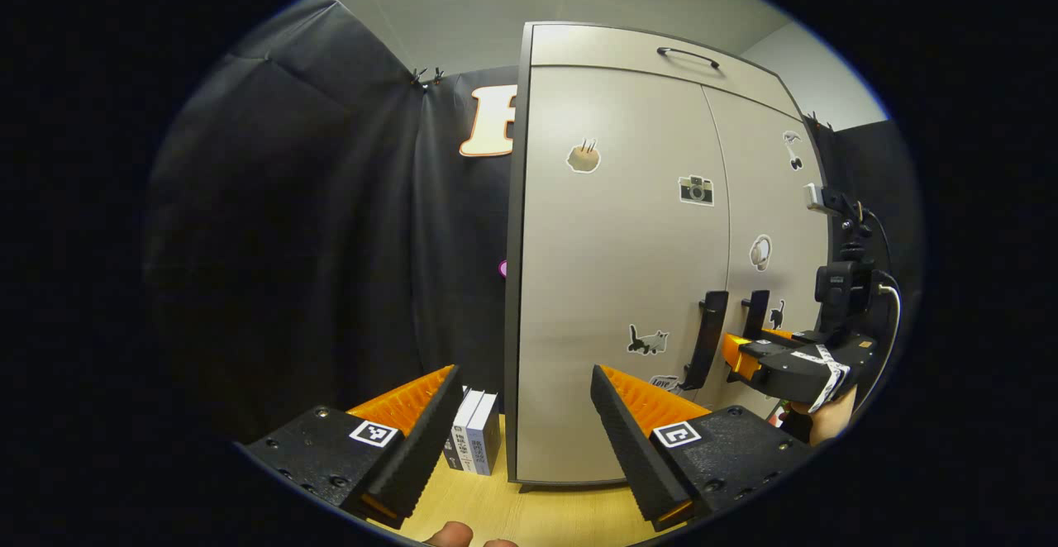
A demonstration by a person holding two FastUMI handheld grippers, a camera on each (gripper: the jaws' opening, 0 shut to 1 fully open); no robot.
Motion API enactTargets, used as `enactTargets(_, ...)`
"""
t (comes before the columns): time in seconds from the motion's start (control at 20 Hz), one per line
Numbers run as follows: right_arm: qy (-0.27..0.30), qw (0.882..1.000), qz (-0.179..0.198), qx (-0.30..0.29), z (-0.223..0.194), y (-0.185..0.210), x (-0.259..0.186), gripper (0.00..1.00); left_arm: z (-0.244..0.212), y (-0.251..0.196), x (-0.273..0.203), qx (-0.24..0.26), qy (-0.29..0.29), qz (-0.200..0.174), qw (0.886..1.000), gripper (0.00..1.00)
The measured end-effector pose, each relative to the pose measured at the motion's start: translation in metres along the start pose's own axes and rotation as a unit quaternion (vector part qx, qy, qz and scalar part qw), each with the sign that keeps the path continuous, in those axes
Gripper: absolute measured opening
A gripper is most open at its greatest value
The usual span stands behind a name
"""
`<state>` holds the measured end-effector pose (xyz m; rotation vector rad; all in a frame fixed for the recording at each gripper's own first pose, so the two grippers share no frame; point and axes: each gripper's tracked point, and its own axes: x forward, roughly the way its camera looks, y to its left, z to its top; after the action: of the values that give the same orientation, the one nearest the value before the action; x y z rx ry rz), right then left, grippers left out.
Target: Open the right door of the double-door shoe cabinet with the right hand, and open the left door with the left hand.
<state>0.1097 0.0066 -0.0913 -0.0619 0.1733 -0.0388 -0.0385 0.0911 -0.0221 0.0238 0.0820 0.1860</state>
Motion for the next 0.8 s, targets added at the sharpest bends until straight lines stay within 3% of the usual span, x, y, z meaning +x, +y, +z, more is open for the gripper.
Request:
enactTargets(0.1, -0.016, 1.000, -0.008, -0.003, 0.006, -0.001, -0.003, 0.39, 0.000, 0.004, 0.002, -0.001, 0.000, 0.005, 1.000, 0.96)
enactTargets(0.2, -0.024, 1.000, -0.009, -0.013, 0.005, -0.001, 0.000, 0.39, -0.002, 0.005, 0.004, -0.004, 0.003, 0.006, 1.000, 0.96)
enactTargets(0.25, -0.022, 1.000, -0.008, -0.011, 0.006, 0.000, -0.001, 0.30, -0.002, 0.006, 0.003, -0.005, 0.003, 0.007, 1.000, 0.96)
enactTargets(0.35, -0.022, 1.000, -0.003, -0.009, 0.005, -0.001, -0.003, 0.25, -0.004, 0.006, 0.002, -0.007, 0.005, 0.008, 1.000, 0.96)
enactTargets(0.4, -0.030, 1.000, 0.000, -0.001, 0.006, -0.001, -0.003, 0.30, -0.005, 0.006, 0.002, -0.008, 0.007, 0.009, 1.000, 0.97)
enactTargets(0.45, -0.029, 1.000, 0.003, 0.002, 0.005, 0.000, -0.001, 0.22, -0.006, 0.006, -0.001, -0.009, 0.009, 0.009, 1.000, 0.97)
enactTargets(0.8, -0.028, 0.999, 0.017, 0.004, 0.004, -0.001, -0.008, 0.22, -0.010, 0.006, -0.014, -0.011, 0.014, 0.013, 1.000, 0.93)
